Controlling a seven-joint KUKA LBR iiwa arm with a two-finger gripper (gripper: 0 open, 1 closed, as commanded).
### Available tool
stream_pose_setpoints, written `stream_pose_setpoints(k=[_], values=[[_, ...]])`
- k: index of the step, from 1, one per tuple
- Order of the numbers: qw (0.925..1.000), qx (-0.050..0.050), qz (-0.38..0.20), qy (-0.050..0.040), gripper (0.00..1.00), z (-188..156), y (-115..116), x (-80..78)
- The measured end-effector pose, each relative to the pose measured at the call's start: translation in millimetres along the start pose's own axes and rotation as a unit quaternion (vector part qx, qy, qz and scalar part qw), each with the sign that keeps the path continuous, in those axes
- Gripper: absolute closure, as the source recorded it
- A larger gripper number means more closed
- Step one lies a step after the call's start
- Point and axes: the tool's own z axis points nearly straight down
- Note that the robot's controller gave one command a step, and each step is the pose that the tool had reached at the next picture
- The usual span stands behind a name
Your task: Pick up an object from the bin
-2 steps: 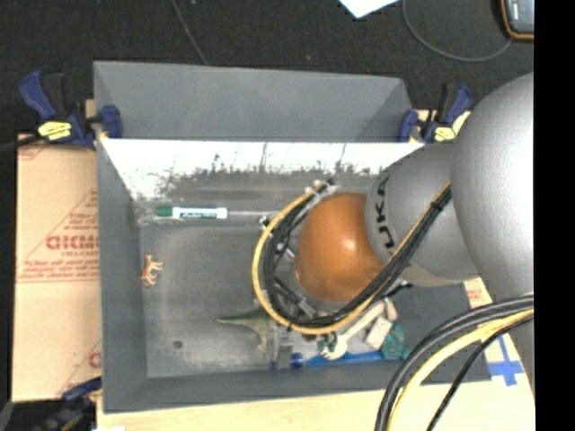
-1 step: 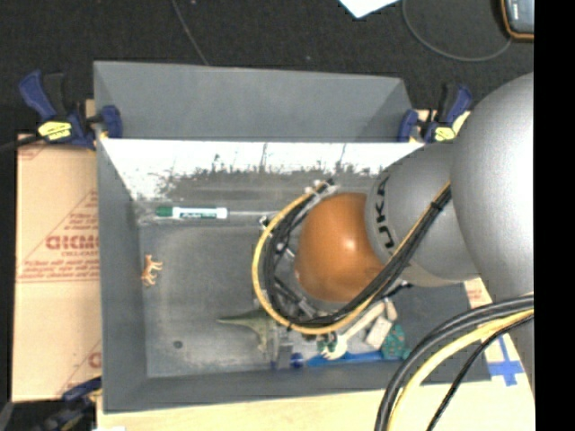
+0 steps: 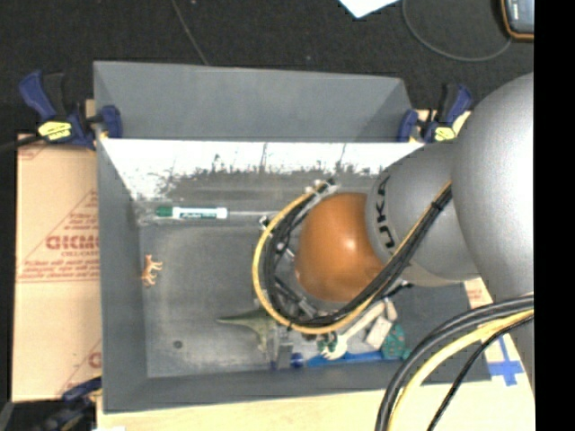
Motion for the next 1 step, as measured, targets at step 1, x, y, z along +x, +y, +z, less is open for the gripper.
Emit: stream_pose_setpoints(k=[1], values=[[1.0000, 0.000, 0.001, 0.0031, 1.00, -35.9, 0.0, 0.8]])
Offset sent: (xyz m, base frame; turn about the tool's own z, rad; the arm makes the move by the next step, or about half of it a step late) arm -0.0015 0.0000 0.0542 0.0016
